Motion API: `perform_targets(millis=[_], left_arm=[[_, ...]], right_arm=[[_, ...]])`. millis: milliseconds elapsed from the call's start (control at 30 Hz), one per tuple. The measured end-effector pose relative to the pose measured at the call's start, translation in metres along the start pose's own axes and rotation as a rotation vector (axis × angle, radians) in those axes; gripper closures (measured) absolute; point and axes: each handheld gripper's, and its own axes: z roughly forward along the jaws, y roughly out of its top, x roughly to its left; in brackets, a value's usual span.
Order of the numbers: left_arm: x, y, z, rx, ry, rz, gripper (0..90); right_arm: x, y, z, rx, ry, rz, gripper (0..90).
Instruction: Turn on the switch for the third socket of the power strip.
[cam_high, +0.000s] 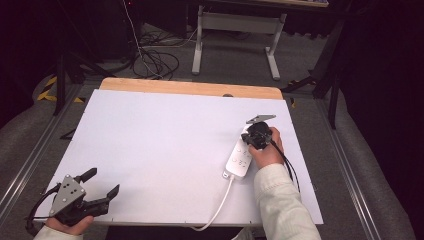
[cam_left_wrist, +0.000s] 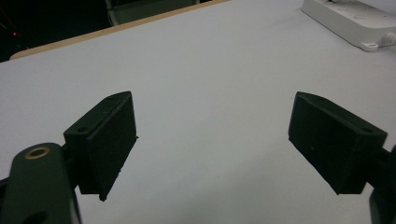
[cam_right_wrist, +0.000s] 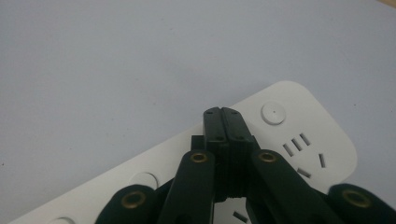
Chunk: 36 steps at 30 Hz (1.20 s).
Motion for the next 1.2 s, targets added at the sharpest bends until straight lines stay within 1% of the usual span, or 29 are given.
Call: perform_targets(millis=[133,200,233,333,433,500,567,700,900,1000,1200], left_arm=[[-0.0003,-0.0001,0.0002,0.000,-0.002,-0.005,15.6],[-0.0003,-0.0001,0.0002,0.000,-0.002,-0.004,15.6],[-0.0004,-0.0001,0.0002,0.000,-0.002,-0.004,15.6],[-0.0004,-0.0001,0.0001,0.001,-0.002,-0.003,15.6],[-0.0003,-0.0001,0.0000,0.003,-0.002,0.001,15.6],[-0.0006,-0.0002,0.0002,0.001,-0.004,-0.006,15.6],[-0.0003,-0.0001,0.0002,0.003,-0.002,-0.001,15.6],[-0.0004,-0.0001,0.0003,0.003,-0.002,-0.001,15.6],[-0.0005,-0.0001,0.0001,0.004,-0.002,0.001,15.6],[-0.0004,-0.0001,0.0003,0.004,-0.003,-0.001,15.6],[-0.0004,-0.0001,0.0002,0.005,-0.002,0.003,15.6]], right_arm=[[0.0005,0.0000,0.0006,0.003,-0.001,-0.003,90.0],[0.0013,0.0001,0.0007,0.006,-0.007,-0.011,90.0],[0.0032,0.0004,0.0011,0.008,-0.020,-0.029,90.0],[0.0044,0.0008,0.0011,0.013,-0.028,-0.037,90.0],[0.0036,0.0007,0.0016,0.013,-0.023,-0.027,90.0],[0.0034,0.0007,0.0017,0.015,-0.023,-0.028,90.0],[0.0033,0.0009,0.0019,0.017,-0.018,-0.027,90.0],[0.0047,0.0013,0.0023,0.023,-0.027,-0.032,90.0],[0.0045,0.0006,0.0026,0.019,-0.026,-0.029,90.0],[0.0033,-0.0001,0.0028,0.014,-0.018,-0.012,90.0],[0.0036,-0.0004,0.0032,0.014,-0.023,-0.005,90.0]])
